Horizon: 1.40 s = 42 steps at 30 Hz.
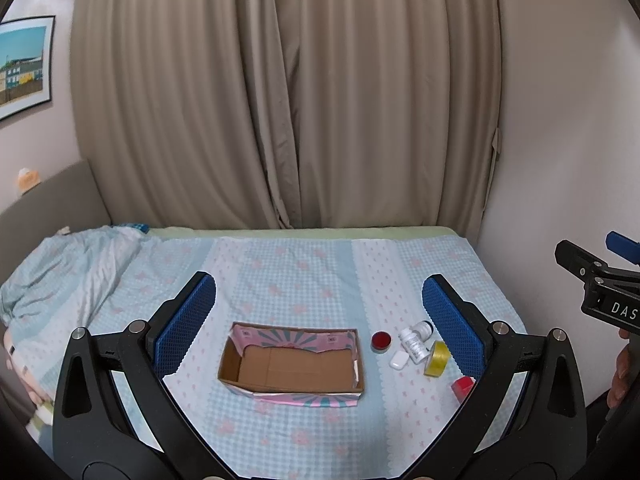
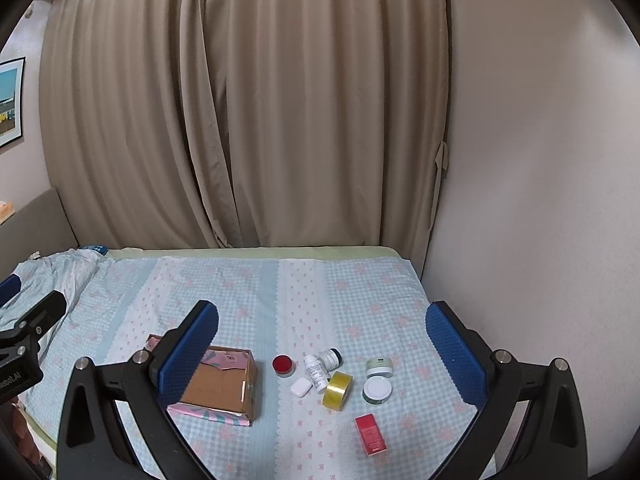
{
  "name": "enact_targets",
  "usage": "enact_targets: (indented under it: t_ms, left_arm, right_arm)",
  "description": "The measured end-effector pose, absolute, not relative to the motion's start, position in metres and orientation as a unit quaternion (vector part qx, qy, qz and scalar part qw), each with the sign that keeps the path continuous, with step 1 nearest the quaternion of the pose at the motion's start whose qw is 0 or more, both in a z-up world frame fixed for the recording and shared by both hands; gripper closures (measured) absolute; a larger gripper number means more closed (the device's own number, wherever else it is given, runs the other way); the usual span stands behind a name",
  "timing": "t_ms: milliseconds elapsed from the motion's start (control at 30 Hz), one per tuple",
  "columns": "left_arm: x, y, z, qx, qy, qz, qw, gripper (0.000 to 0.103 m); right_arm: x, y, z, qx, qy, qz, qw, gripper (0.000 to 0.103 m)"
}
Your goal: Organize rigid objects
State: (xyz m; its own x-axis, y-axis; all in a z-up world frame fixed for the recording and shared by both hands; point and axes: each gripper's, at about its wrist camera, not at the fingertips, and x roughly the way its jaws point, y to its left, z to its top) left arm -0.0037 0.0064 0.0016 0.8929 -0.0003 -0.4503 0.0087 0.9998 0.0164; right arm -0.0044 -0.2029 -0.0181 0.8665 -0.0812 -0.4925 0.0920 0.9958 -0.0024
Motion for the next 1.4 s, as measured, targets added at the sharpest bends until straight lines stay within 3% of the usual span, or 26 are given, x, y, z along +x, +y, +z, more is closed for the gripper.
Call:
enact_targets:
  t_ms: [967,1400]
  left_arm:
    - [-0.010,-0.005,0.001,0.053,0.193,0.009,0.980,0.001]
    - [0.035,-0.034,-0.039,0.016,0.262,-0.031,0.964,0.001]
  right_arm:
    - [-0.002,-0.201,-0.017,0.004,0.248,-0.047,0.968,0.000]
    - [0.015,-0.237,-0.050,0.023,0.310,-0.062,0.948,0.000]
